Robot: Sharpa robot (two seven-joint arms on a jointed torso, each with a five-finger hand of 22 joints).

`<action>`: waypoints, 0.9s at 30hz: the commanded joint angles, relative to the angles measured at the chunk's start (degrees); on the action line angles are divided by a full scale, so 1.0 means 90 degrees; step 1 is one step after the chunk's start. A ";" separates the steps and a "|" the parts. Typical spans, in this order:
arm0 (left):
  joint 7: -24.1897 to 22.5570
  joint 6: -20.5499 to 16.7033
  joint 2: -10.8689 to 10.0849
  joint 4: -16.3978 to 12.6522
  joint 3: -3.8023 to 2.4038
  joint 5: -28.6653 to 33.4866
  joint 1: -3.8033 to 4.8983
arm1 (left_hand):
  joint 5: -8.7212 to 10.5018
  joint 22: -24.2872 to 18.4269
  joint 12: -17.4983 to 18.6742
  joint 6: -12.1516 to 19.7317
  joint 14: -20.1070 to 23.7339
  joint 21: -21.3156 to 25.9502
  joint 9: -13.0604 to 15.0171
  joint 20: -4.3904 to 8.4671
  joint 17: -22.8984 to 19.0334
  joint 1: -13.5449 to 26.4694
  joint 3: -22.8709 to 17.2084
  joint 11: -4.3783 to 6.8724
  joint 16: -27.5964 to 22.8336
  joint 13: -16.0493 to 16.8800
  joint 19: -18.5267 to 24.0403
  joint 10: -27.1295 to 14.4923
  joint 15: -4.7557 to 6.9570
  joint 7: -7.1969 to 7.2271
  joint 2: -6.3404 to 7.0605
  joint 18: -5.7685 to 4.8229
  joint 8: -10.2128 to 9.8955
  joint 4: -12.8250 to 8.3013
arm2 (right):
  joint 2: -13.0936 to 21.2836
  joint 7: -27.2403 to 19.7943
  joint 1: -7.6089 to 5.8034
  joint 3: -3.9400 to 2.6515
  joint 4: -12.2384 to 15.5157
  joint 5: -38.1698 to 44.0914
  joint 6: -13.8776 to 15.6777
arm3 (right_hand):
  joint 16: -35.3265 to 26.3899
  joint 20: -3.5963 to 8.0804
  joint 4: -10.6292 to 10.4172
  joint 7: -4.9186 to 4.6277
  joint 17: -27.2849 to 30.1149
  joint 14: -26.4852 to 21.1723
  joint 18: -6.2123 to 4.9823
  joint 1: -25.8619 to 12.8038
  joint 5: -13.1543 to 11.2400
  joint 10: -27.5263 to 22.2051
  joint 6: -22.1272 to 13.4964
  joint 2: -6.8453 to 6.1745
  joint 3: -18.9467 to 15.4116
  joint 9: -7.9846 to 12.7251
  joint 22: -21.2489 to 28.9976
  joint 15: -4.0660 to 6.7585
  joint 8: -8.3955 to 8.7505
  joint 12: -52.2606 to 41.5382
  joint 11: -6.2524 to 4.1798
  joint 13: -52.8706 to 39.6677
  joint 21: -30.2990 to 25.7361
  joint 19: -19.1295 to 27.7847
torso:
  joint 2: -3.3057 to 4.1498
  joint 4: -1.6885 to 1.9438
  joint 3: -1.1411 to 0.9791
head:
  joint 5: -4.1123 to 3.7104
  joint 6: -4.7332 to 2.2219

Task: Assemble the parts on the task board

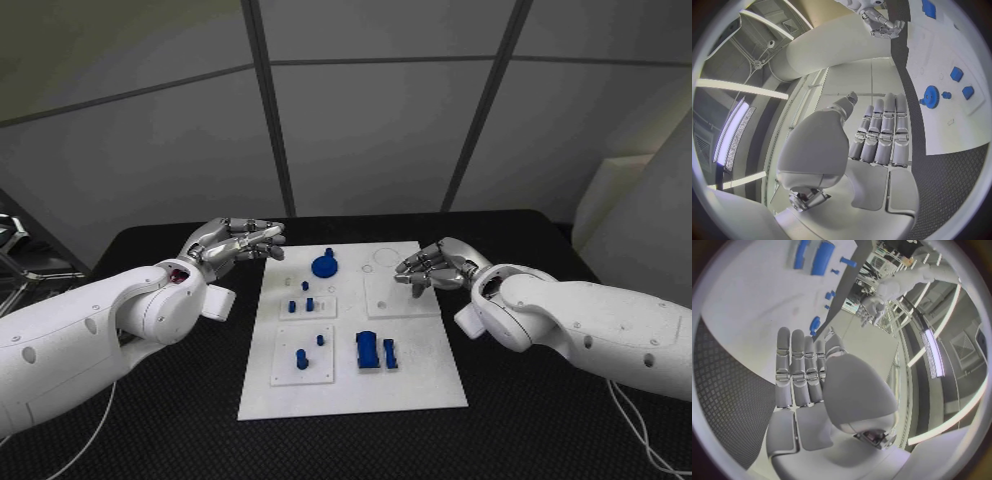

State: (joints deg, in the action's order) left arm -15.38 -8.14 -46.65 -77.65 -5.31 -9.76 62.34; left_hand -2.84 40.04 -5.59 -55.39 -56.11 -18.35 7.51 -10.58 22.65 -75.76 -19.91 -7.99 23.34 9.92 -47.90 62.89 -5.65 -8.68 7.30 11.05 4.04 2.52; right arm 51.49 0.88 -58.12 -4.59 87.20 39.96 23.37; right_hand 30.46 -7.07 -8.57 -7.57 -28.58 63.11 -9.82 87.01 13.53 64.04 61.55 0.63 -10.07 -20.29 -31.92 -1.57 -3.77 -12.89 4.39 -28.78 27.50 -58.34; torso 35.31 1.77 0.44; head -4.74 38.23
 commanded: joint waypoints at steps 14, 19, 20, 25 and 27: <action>-0.1072 -0.1297 0.1296 0.1707 -0.0011 0.1201 -0.0006 | 0.0008 -0.2343 0.0211 0.0545 0.2524 0.1742 -0.0407 -0.0668 -0.1776 0.0198 0.0725 0.0222 -0.2276 -0.0709 0.2556 -0.1388 -0.0089 0.0173 -0.0291 -0.0224 -0.0046 0.0548 | -0.1826 -0.2285 -0.0286 -0.0015 -0.2979 -0.3283 -0.1246 | -0.2987 -0.0903 0.0569 0.0002 0.2490 -0.1075 -0.0022 -0.0975 -0.0100 -0.0978 -0.0833 0.0326 -0.0532 0.1523 0.2183 -0.0535 0.0009 0.1035 0.0228 0.2711 -0.2644 0.1392 | -0.0327 0.0002 0.0070 | 0.0072 -0.0613; -0.1216 -0.1416 0.1535 0.1907 -0.0013 0.1220 -0.0034 | 0.0009 -0.2969 0.0216 0.2207 0.3757 0.1802 -0.0500 -0.0647 -0.2157 0.0590 0.1023 0.0458 -0.2346 -0.0710 0.3451 -0.2305 0.0060 0.0364 -0.0295 -0.0363 -0.0108 0.0985 | -0.2062 -0.2346 -0.0293 -0.0016 -0.3307 -0.3353 -0.1287 | -0.3004 -0.1023 0.0782 0.0008 0.2780 -0.1470 -0.0023 -0.1510 -0.0160 -0.1327 -0.1003 0.0494 -0.0577 0.1820 0.2470 -0.0533 0.0022 0.1054 0.0220 0.2805 -0.2654 0.1816 | -0.0333 0.0017 0.0056 | 0.0098 -0.0651; -0.0802 -0.1063 0.1477 0.1845 -0.0005 0.1034 -0.0032 | 0.0316 -0.3358 0.0621 0.3235 0.4404 0.2039 -0.0834 -0.0104 -0.2517 0.2895 0.1364 0.0888 -0.2593 -0.1102 0.3933 -0.3629 0.0628 0.0965 -0.0811 -0.0366 -0.0449 0.0556 | -0.2008 -0.1978 -0.0274 -0.0009 -0.3209 -0.3023 -0.1046 | -0.3384 -0.0471 0.0952 0.0262 0.3175 -0.3088 0.0329 -0.3904 -0.0547 -0.3019 -0.2729 -0.0070 -0.0066 0.2254 0.2765 -0.0322 0.0419 0.1432 0.0006 0.3198 -0.3055 0.3169 | -0.0318 -0.0002 0.0068 | 0.0081 -0.0631; -0.0850 -0.1241 0.1401 0.1650 0.0031 0.1037 -0.0045 | 0.0316 -0.3577 0.0621 0.3820 0.4763 0.2039 -0.0834 0.0103 -0.2517 0.3772 0.1502 0.0888 -0.2593 -0.1102 0.4212 -0.4219 0.0628 0.0965 -0.0811 -0.0365 -0.0449 0.0480 | -0.1938 -0.2057 -0.0272 0.0020 -0.3014 -0.3102 -0.0860 | -0.3384 -0.0291 0.0952 0.0343 0.3175 -0.3721 0.0371 -0.4818 -0.0702 -0.3676 -0.3368 -0.0070 0.0106 0.2254 0.2908 0.0175 0.0419 0.1432 -0.0488 0.3198 -0.3055 0.3711 | -0.0349 -0.0045 0.0042 | 0.0179 -0.0587; -0.0904 -0.1438 0.1316 0.1433 0.0071 0.1041 -0.0059 | 0.0316 -0.3660 0.0621 0.4044 0.4907 0.2039 -0.0834 0.0206 -0.2517 0.4217 0.1574 0.0888 -0.2593 -0.1102 0.4316 -0.4484 0.0628 0.0965 -0.0811 -0.0367 -0.0449 0.0408 | -0.1861 -0.2145 -0.0269 0.0052 -0.2798 -0.3189 -0.0654 | -0.3384 -0.0194 0.0952 0.0387 0.3175 -0.4010 0.0438 -0.5243 -0.0771 -0.3978 -0.3674 -0.0070 0.0196 0.2254 0.2964 0.0175 0.0419 0.1432 -0.0488 0.3198 -0.3055 0.3953 | -0.0383 -0.0092 0.0013 | 0.0287 -0.0537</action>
State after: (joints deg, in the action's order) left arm -22.66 -18.74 -34.63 -63.53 -4.71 -0.33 61.71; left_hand -1.07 9.85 -1.26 -26.33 -16.59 -0.81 0.97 -12.07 0.99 -52.45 -7.96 -1.20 0.79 1.13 -12.55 31.26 -1.60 -1.82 1.42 11.10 1.16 8.59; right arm 34.47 -17.02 -60.42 -4.17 60.86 12.37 14.74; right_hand 1.15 -12.17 -0.43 -5.66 -1.15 37.32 -8.41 54.99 9.11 39.00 39.35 1.66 -11.47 -1.23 -7.24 -3.43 -1.20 -1.11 3.42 -1.15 1.16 -31.43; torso 32.24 1.52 0.89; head -3.01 32.98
